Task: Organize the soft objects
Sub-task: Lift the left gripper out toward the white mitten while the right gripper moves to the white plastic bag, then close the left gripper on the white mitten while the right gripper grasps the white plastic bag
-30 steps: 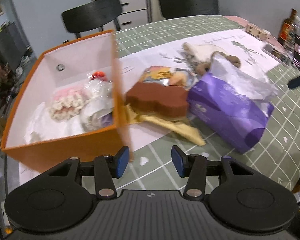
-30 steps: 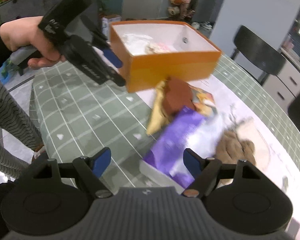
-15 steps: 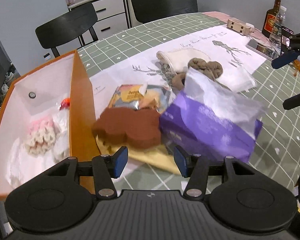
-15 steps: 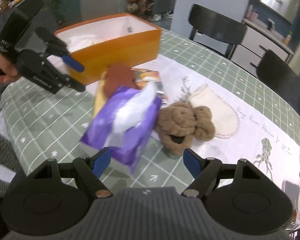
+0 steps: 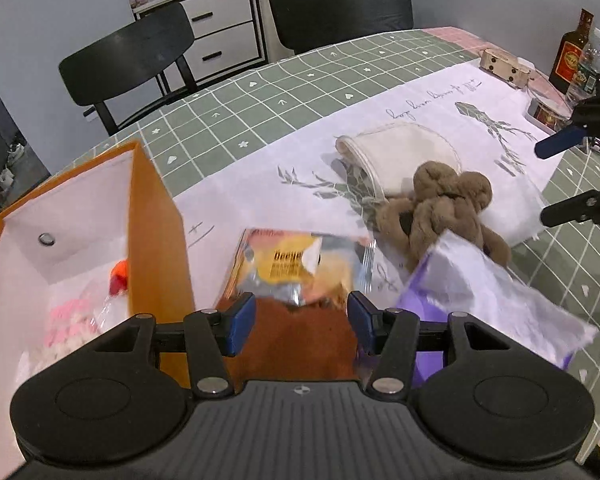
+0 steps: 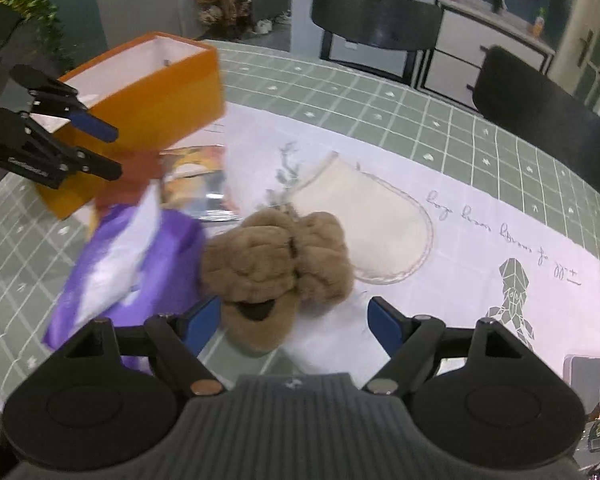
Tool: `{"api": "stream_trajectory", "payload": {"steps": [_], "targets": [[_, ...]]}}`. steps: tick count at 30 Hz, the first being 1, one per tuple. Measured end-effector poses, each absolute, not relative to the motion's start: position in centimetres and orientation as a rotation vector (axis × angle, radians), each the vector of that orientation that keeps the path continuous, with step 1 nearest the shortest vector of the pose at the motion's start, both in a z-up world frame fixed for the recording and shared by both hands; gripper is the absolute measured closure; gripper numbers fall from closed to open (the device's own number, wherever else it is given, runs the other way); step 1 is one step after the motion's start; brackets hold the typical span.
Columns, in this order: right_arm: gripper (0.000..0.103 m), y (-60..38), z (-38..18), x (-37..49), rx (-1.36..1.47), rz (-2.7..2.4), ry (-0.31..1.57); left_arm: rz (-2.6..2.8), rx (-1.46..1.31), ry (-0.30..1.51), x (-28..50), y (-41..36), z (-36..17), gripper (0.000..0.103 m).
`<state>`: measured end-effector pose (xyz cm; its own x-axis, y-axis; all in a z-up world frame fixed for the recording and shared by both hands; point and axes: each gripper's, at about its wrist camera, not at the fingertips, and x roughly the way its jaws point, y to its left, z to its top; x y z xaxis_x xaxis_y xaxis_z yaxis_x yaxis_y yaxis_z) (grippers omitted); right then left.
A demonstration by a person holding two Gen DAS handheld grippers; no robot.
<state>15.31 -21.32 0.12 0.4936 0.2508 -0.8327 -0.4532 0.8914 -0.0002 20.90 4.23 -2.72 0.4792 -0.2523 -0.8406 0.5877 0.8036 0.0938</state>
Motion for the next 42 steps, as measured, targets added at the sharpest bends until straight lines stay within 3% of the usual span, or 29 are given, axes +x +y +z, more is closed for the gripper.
{"api": "stream_trajectory", "payload": {"steps": [5, 14, 25, 32, 34, 38, 40, 41, 42], "targets": [[0.023, -22.0, -1.9, 18.2, -0.202, 0.410, 0.993, -0.540, 0.431, 0.950, 23.1, 1.9, -3.3, 0.041], [0.006, -22.6, -6.9, 17.8, -0.523, 0.509, 0.964, -0.614, 0.558, 0.958, 27.1, -6.0, -4.9, 0.028], [0.005, -24.5, -9.1, 19.3, -0.511, 0.655, 0.951, -0.574, 0.362, 1.151, 33.9, -9.7, -8.8, 0.025], [0.005, -25.7, -9.9, 21.2, -0.437, 0.706, 1.019, -0.583, 0.313, 1.170, 34.4, -10.5, -10.0, 0.027], [0.005, -26.1, -10.2, 21.3, -0.425, 0.734, 1.040, -0.588, 0.313, 1.156, 34.4, -10.8, -9.7, 0.033], [0.006, -26.3, -10.3, 20.8, -0.442, 0.748, 1.046, -0.610, 0.307, 1.161, 34.4, -11.5, -9.9, 0.058], [0.012, -26.5, -10.2, 20.6, -0.443, 0.746, 1.048, -0.612, 0.314, 1.153, 34.4, -11.9, -10.0, 0.069], [0.021, -26.5, -10.0, 20.3, -0.446, 0.753, 1.043, -0.614, 0.307, 1.148, 34.3, -11.9, -9.9, 0.074], [0.039, -26.5, -9.7, 20.0, -0.448, 0.760, 1.035, -0.616, 0.297, 1.143, 34.3, -11.9, -9.8, 0.079]]}}
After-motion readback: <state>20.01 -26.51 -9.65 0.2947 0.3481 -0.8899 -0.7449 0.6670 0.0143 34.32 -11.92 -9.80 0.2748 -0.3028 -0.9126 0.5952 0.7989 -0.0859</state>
